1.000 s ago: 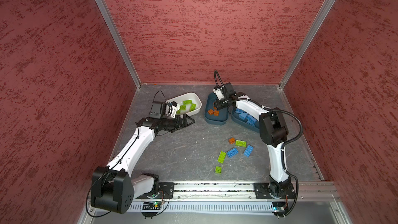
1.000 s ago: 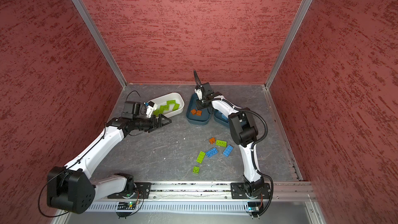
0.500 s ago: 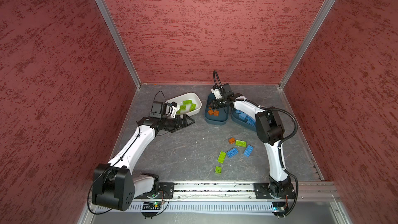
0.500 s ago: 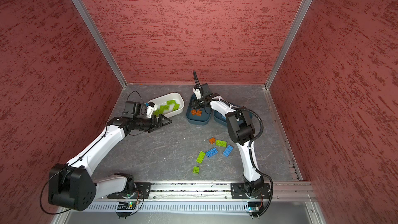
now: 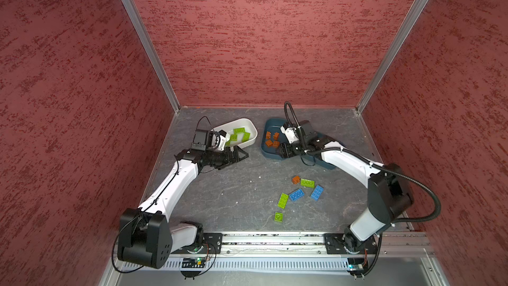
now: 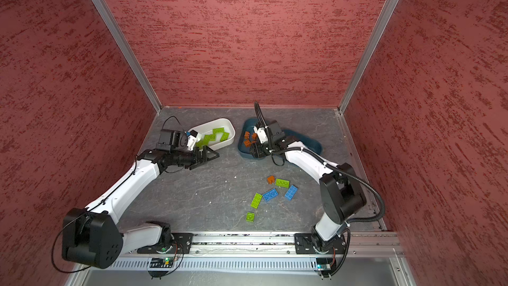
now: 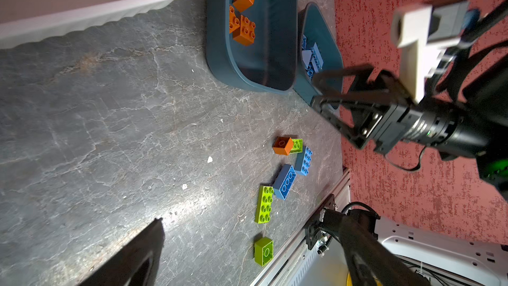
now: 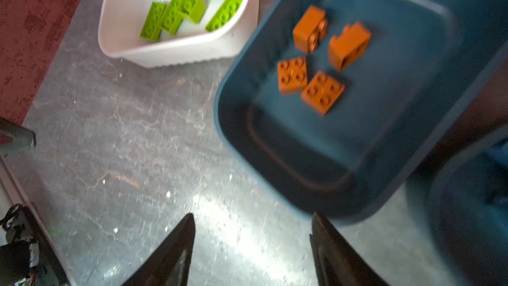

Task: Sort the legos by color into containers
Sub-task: 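Return the right gripper to the pile and grasp a lime-green brick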

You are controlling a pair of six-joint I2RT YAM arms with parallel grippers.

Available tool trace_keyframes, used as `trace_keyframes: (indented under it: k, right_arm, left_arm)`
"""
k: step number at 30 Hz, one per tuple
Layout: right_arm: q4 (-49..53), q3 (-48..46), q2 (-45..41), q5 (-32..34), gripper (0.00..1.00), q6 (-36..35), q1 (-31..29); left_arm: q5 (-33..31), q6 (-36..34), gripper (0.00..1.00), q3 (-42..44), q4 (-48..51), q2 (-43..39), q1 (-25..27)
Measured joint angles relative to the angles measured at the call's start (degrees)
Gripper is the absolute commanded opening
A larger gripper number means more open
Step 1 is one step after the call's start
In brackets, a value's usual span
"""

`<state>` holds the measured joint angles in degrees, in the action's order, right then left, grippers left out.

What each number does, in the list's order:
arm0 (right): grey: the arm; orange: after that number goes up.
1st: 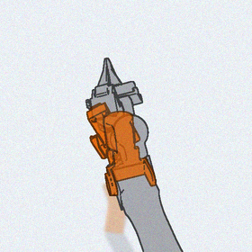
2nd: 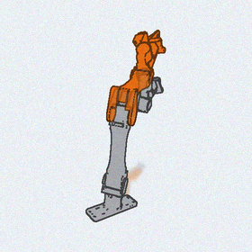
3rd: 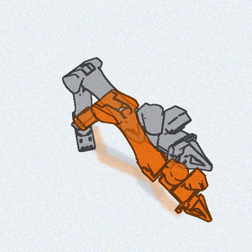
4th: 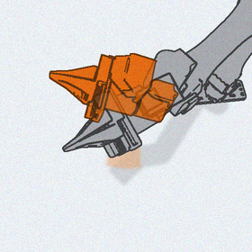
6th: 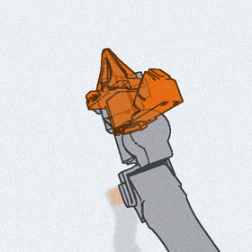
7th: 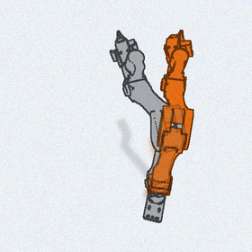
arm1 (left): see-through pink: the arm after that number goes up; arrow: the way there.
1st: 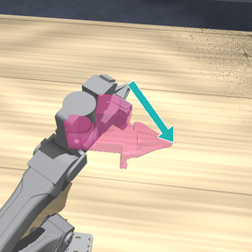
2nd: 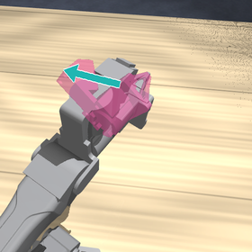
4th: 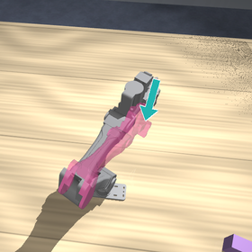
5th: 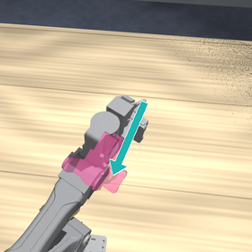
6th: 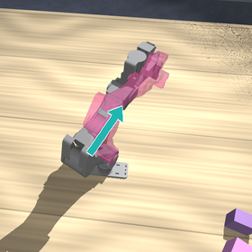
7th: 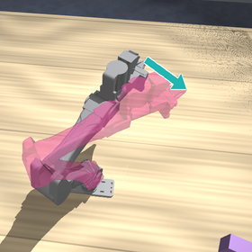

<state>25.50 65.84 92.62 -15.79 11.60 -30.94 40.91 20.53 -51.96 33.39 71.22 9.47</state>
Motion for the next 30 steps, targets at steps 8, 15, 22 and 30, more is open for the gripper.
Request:
trace_keyframes:
  k: [8,15,22,30]
  right_arm:
    - [6.01,-14.64,-13.16,4.79,0.75,17.59,-10.1]
    - [8.87,-16.85,-16.15,9.25,0.79,30.71,-17.14]
    - [8.96,-17.16,-10.54,10.62,0.78,38.45,-22.14]
    - [9.94,-15.65,-4.33,11.3,0.71,43.3,-24.65]
  left_arm:
    - [0.17,-0.66,1.0,0.09,-0.02,0.09,-0.42]
    - [0.17,-0.83,1.0,1.31,-0.9,0.33,-0.46]
    - [0.13,-0.85,1.0,3.21,-1.38,0.33,-0.46]
    - [-0.09,-1.07,1.0,3.82,-1.51,-0.31,-0.44]
